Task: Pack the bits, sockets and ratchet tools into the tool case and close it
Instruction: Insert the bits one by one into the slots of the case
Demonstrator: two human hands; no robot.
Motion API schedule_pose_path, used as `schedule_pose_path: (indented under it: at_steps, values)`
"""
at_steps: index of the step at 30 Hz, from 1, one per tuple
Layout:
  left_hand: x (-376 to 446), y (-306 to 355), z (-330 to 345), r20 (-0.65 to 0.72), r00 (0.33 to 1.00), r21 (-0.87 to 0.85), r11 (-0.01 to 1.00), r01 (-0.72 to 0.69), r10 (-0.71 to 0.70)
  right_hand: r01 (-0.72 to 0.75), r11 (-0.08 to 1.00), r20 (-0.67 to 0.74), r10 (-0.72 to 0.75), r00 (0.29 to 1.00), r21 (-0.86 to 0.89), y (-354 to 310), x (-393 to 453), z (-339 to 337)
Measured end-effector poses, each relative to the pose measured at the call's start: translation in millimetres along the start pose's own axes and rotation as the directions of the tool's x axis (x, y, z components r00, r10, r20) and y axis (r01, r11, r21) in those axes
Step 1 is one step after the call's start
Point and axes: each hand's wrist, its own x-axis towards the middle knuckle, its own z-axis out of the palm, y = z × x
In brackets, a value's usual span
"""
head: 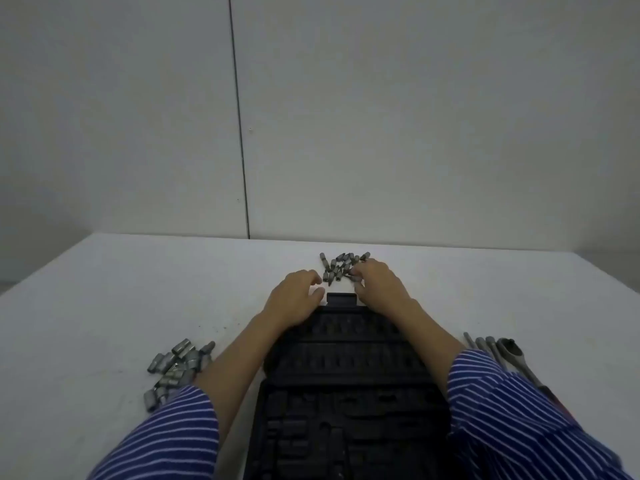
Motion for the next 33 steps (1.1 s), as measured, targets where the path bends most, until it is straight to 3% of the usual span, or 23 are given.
schedule_pose_path:
  at_steps: [5, 20, 23, 28, 33]
  values:
    - [0, -5, 4, 0.063, 0.998, 0.05, 0.998, 0.022, -0.025, 0.008, 0.999, 0.044, -0.006, 0.999, -0.047, -1, 4, 4]
    - [-7, -5, 1, 0.061, 0.998, 0.043, 0.999, 0.017, -0.02, -0.107, 0.993, 0.023, 0.108, 0.994, -0.06, -3, 2, 1]
    - [-10, -8, -2, 0.034, 0.999, -0.013, 1.0, 0.019, -0.018, -0.159, 0.986, -0.011, 0.159, 0.987, 0.042, -5, 0, -5]
    - [-22, -19, -4, -0.056, 0.998, -0.144, 0.989, 0.027, -0.036, -0.219, 0.903, 0.017, 0.229, 0.973, 0.369, -11, -9, -13]
    - [-39, -25, -3, -0.184, 0.98, -0.277, 0.961, 0.018, -0.072, -0.224, 0.842, 0.031, 0.24, 0.97, 0.492, -26, -27, -15]
